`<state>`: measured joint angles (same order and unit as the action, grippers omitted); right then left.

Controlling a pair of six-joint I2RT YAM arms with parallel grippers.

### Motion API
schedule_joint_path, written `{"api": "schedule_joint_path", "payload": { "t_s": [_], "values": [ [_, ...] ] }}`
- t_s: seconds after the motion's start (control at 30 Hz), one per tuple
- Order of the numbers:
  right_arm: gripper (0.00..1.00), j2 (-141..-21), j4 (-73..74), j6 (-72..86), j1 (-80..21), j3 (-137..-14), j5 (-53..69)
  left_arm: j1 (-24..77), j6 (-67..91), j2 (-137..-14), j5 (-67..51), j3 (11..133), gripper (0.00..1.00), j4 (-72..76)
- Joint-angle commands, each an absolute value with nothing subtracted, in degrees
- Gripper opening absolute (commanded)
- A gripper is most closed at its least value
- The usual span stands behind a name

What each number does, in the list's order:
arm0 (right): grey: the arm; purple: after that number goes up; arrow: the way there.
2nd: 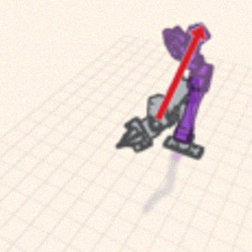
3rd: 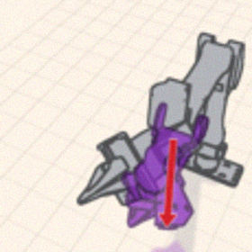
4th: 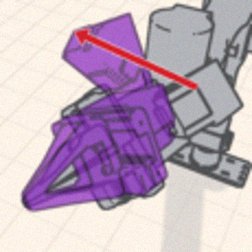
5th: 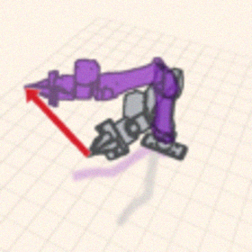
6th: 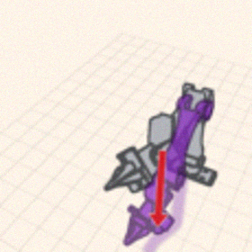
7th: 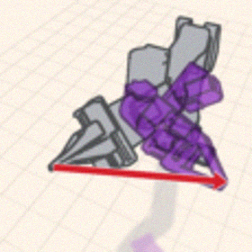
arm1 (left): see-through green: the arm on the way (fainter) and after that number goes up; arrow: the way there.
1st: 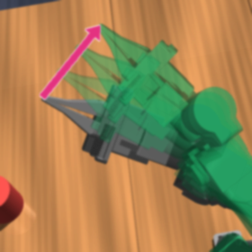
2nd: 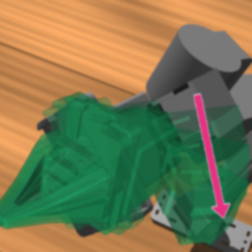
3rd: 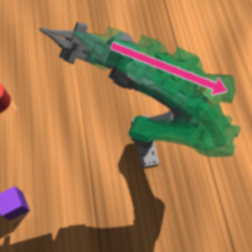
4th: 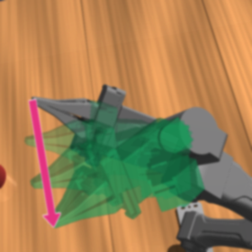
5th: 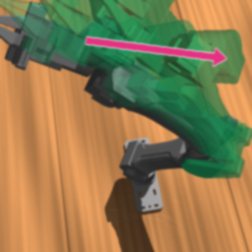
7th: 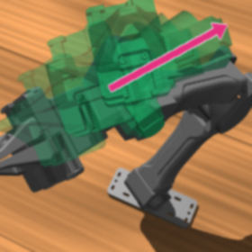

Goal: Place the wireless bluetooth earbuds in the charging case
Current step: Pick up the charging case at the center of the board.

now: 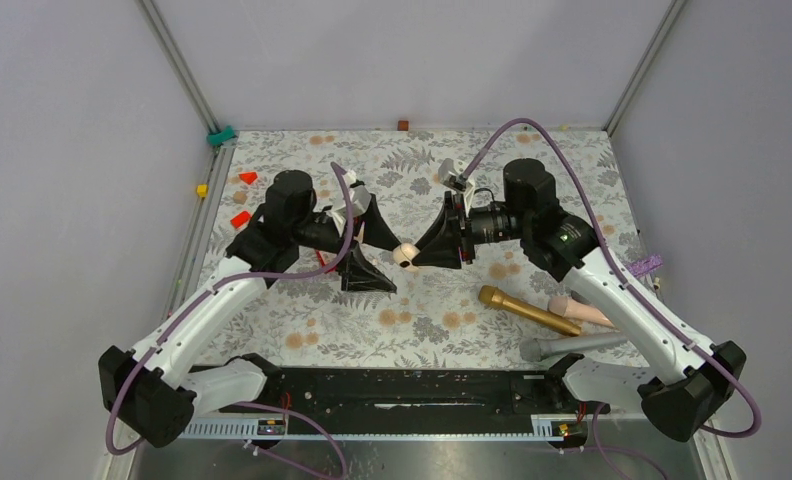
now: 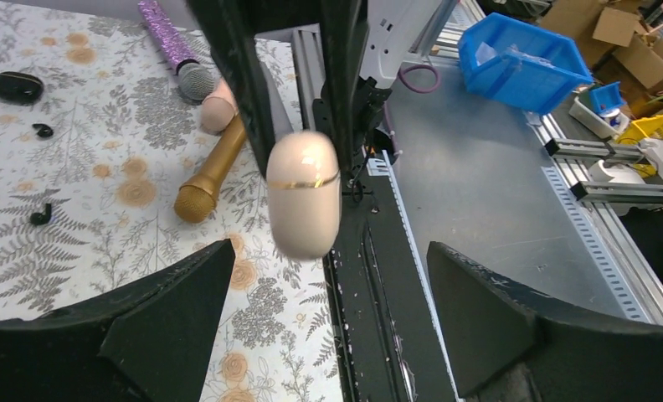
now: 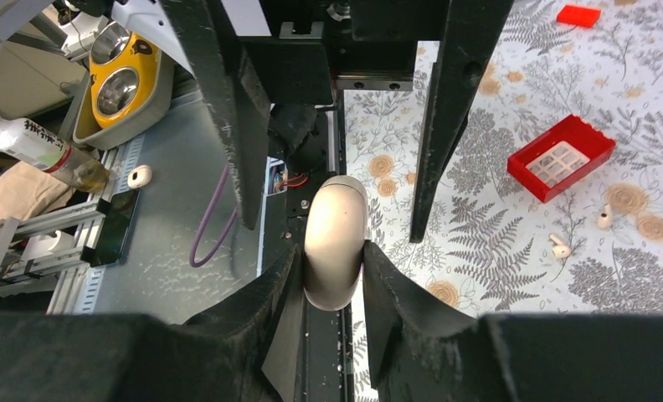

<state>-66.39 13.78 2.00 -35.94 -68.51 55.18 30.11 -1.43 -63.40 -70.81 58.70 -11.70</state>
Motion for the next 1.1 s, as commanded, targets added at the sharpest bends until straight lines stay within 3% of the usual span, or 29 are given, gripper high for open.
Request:
{"api": "schedule_joint_path", "payload": {
  "t_s": [0.0,0.13,0.27,0.6,1.07],
  "values": [
    [0.35,-67.47,8.78,4.12,-36.29,-67.86,56.88,31.31,1.24,-65.01,-74.07,58.08,0.85,-6.59],
    [0.35,-67.79,8.44,4.31,-36.27,-67.53,57.18,31.93,1.36,-66.28,-73.83,58.41,0.78,-6.59],
    [0.35,-67.45,8.17,3.96,-36.24,-66.86,56.74,32.22,1.43,-66.63,-73.72,58.59,0.58,-6.58],
    [0.35,-67.61,8.52,2.99,-36.30,-66.53,55.77,32.38,1.57,-66.89,-72.94,58.82,0.43,-6.59],
    [0.35,-68.33,8.72,2.57,-36.27,-66.53,55.84,32.88,1.85,-68.20,-72.08,59.18,0.33,-6.53]
  ]
}}
